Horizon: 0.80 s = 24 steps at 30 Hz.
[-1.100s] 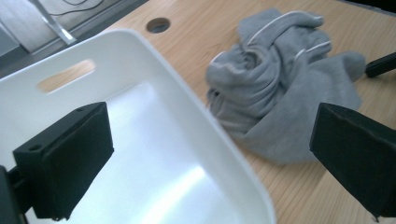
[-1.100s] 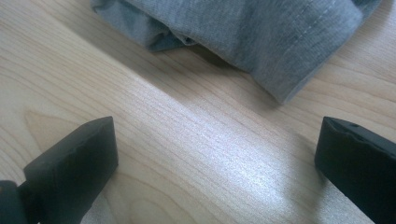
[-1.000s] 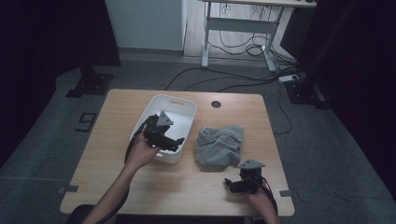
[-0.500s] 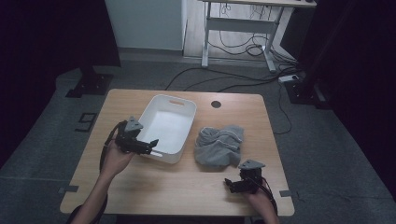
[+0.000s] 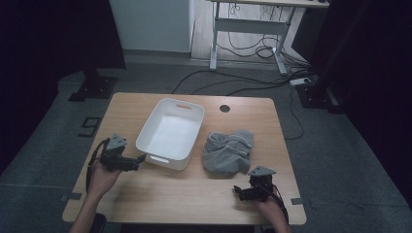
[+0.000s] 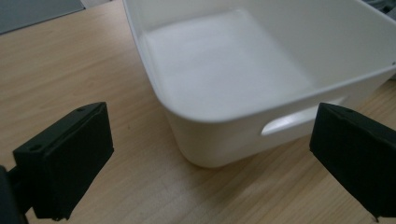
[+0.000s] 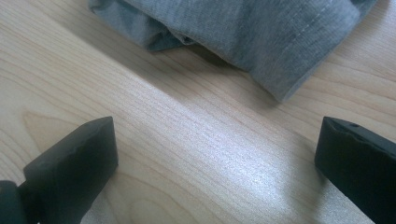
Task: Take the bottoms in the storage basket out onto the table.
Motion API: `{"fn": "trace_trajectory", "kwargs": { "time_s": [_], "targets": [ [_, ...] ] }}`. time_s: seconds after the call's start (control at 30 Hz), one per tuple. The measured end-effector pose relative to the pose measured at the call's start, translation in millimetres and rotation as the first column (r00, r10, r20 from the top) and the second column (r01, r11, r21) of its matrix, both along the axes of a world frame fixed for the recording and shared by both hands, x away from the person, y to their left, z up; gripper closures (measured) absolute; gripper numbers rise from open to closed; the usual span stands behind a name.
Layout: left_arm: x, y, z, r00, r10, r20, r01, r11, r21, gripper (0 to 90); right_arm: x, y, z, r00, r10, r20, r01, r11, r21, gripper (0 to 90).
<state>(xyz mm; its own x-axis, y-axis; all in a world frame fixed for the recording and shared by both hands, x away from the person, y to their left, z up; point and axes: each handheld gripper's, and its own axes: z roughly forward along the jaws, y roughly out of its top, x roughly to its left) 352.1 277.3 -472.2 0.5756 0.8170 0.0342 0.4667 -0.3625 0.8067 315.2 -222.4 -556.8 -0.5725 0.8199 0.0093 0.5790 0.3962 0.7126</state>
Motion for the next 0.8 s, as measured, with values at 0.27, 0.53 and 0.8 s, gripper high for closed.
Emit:
{"fn": "trace_trajectory", "kwargs": {
  "time_s": [0.27, 0.53, 0.8],
  "targets": [
    [-6.6, 10.3, -39.5, 0.999, 0.019, -0.04, -0.018, 0.9997, 0.017, 0.0, 0.0, 0.0, 0.0, 1.0, 0.0, 0.0, 0.0, 1.0, 0.0, 0.0],
    [-5.6, 10.0, -64.9, 0.994, 0.023, -0.107, -0.014, 0.9963, 0.084, 0.0, 0.0, 0.0, 0.0, 1.0, 0.0, 0.0, 0.0, 1.0, 0.0, 0.0],
    [-2.9, 9.4, -75.7, 0.9823, 0.013, -0.187, 0.007, 0.9945, 0.105, 0.0, 0.0, 0.0, 0.0, 1.0, 0.0, 0.0, 0.0, 1.0, 0.0, 0.0]
  ]
}}
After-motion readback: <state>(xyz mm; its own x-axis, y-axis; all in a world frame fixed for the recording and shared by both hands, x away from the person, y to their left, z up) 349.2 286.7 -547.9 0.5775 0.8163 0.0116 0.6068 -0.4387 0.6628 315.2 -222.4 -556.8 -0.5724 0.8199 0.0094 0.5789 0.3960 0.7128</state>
